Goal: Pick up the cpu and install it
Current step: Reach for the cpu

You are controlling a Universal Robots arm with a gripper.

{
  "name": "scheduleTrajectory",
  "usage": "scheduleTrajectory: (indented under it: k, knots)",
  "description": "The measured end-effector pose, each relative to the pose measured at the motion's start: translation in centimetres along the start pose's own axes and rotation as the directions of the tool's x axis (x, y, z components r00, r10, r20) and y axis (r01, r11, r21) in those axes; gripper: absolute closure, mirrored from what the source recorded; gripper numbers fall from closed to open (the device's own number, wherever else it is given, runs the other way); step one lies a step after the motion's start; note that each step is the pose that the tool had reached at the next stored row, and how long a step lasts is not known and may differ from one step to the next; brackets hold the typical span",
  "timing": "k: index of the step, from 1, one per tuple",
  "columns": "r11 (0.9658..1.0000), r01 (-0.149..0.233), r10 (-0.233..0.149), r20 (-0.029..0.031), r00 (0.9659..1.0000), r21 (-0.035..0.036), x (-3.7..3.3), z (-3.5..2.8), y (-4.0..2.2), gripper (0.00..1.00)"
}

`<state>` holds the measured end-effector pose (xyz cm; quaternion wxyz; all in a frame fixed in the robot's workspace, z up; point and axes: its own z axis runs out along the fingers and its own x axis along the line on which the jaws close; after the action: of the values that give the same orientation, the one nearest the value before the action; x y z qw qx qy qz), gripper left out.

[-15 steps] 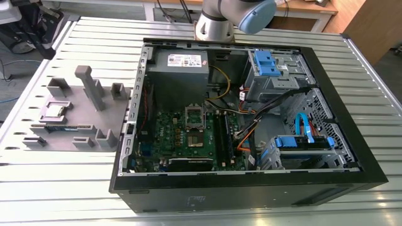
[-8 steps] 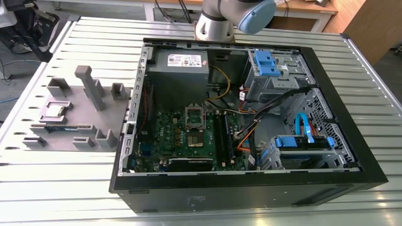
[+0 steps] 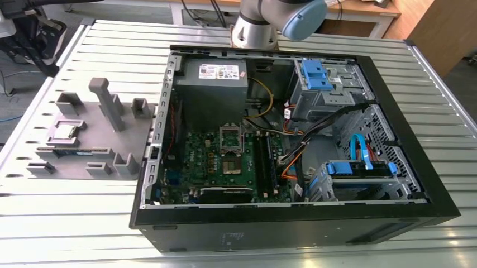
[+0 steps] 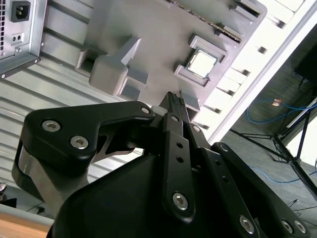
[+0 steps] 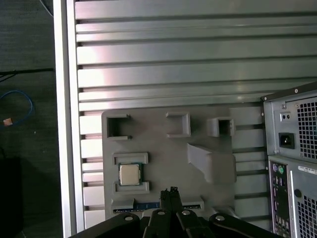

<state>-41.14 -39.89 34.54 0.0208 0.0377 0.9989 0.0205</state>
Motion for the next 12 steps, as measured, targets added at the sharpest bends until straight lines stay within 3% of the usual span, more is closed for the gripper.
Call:
scheduleTrajectory:
  k: [12]
  knots:
    - [1.0,0.0,0.0,0.0001,1.0,0.0017,0.75,1.01,-0.1,0.89]
